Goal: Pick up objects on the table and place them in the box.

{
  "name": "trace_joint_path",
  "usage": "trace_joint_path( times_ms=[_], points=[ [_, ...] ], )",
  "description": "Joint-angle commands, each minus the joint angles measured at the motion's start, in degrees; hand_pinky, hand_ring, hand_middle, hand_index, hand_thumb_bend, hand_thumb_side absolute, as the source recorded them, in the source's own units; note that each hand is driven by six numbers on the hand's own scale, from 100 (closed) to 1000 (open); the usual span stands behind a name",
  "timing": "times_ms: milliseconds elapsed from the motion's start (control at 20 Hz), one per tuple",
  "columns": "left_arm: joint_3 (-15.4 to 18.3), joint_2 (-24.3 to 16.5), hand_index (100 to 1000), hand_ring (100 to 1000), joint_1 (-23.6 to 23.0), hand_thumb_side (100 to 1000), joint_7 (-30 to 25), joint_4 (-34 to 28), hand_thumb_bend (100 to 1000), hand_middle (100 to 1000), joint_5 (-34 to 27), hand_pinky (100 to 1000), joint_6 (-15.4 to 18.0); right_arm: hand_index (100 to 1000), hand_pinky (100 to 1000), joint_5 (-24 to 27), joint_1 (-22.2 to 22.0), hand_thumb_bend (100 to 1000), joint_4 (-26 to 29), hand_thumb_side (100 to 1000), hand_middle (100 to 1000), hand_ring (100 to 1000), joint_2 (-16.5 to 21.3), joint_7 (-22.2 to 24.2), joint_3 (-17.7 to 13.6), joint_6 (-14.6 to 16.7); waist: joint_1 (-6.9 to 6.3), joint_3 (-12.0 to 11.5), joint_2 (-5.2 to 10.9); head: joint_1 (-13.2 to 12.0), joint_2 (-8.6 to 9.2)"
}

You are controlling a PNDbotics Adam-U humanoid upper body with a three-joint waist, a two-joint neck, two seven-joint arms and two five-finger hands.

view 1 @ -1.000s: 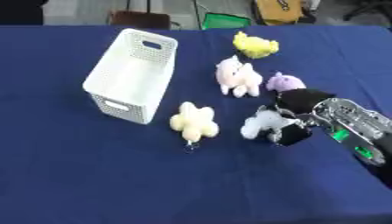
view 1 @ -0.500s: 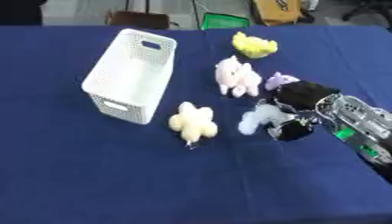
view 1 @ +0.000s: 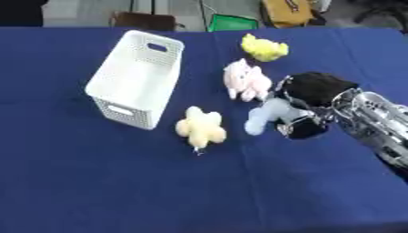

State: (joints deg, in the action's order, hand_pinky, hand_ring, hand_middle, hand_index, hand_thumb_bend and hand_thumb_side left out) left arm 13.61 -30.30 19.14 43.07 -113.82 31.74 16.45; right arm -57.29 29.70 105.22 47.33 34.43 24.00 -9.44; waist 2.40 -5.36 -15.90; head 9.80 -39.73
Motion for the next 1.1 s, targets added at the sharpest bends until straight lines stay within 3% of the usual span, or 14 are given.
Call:
trace_joint_path(
  times_ms=[50,400,650,800,1100],
  points=[
    [0.36,-1.97,851,948,0.87,788,0.17,-0.77,100,889,0.15,851,0.09,594,846,1.18,3.11,100,4.40,479,431,821,3.76,-0.28,-1.32,-0.31,0.08,-0.06,1.42,-0.19,-0.45],
    [0.13,-2.07,851,949,0.92,788,-0.08,-0.77,100,889,0.08,852,0.23,587,845,2.49,8.62,100,7.84,482,425,821,5.13,1.05,-1.64,-1.01,0.48,-0.44,1.38,0.04,-0.67],
    [-0.21,-2.04,851,949,1.28,787,-0.31,-0.77,100,889,-0.19,851,0.45,573,850,3.88,16.11,100,7.34,484,413,824,2.44,3.46,-1.06,-3.00,0.79,-1.26,1.40,0.77,-0.79],
    [-0.41,-2.02,851,949,1.58,786,-0.55,-0.77,100,889,-0.39,851,0.60,567,852,3.89,20.71,100,4.88,489,409,825,-0.01,4.70,-0.40,-3.64,0.93,-1.67,1.42,1.10,-0.88],
    [-0.73,-1.98,851,949,2.36,785,-0.93,-0.77,100,888,-0.79,851,0.87,555,861,4.20,28.93,100,-6.27,496,398,832,-6.45,4.28,0.32,-2.91,1.39,-3.04,1.19,2.32,-0.80]
  ],
)
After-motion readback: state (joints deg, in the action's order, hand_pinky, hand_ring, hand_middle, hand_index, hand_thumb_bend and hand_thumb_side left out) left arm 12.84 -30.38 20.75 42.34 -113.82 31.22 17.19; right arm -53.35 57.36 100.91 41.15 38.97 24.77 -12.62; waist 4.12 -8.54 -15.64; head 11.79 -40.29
